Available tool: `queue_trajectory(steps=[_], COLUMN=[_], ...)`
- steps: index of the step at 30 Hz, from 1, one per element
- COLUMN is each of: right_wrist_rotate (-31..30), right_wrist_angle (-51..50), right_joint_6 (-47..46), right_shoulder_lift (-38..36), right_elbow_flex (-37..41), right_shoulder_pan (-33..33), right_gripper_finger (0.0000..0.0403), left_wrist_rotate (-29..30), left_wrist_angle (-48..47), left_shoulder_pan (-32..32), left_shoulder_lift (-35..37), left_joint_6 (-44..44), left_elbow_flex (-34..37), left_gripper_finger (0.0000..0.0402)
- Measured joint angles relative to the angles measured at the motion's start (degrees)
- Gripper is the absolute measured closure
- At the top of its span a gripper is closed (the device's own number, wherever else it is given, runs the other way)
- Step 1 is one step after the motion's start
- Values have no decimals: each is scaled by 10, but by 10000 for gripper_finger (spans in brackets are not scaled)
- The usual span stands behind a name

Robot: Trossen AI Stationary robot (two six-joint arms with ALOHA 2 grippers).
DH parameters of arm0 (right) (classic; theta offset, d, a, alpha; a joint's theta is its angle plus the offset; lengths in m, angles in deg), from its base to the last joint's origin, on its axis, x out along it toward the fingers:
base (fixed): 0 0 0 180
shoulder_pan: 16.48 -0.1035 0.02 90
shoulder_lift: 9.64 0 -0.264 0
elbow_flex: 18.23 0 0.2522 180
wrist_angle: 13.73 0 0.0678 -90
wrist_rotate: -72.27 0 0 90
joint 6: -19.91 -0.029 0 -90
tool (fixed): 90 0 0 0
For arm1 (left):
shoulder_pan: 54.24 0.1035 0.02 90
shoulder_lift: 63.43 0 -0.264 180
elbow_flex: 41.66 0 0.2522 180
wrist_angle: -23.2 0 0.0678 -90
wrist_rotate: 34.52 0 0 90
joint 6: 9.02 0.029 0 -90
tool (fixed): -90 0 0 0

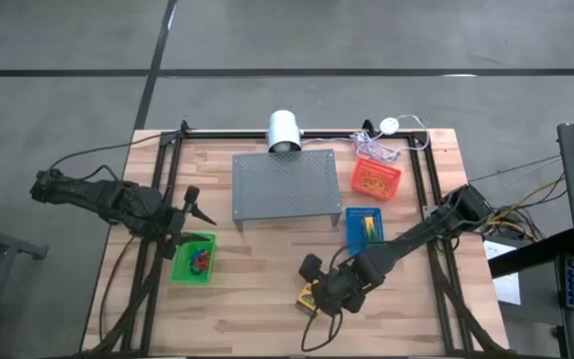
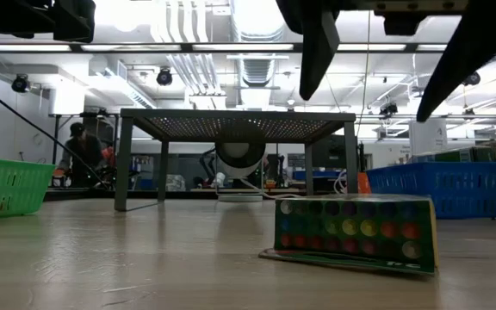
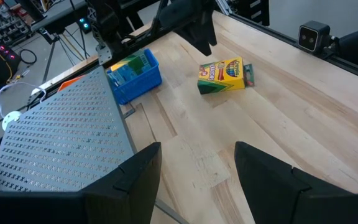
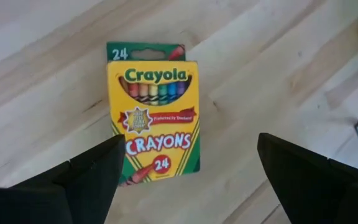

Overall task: Pick & Place Office Desk Supplies
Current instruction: Put the yellow crayons into the blue bin

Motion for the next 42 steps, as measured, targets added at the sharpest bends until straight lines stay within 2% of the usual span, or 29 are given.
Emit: queue_trajectory(steps=[8,16,23,31,42], right_wrist_rotate=[10,74,80,92,105], right_wrist_angle=[58,114,138,236,299], right_joint_6=[14,3,-23,-55,-31], right_shoulder_lift=[0,0,0,0,0], right_elbow_flex=[35,67,88,141,188], right_shoulder_pan=[5,18,17,20,35], right_gripper_finger=[40,40,39,39,39], left_wrist_rotate=[0,0,0,0,0], left_wrist_angle=[0,0,0,0,0], left_shoulder_pan=[0,0,0,0,0], left_shoulder_lift=[0,0,0,0,0], left_joint_6=[0,0,0,0,0], left_elbow_flex=[0,0,0,0,0], left_gripper_finger=[193,192,192,193,193])
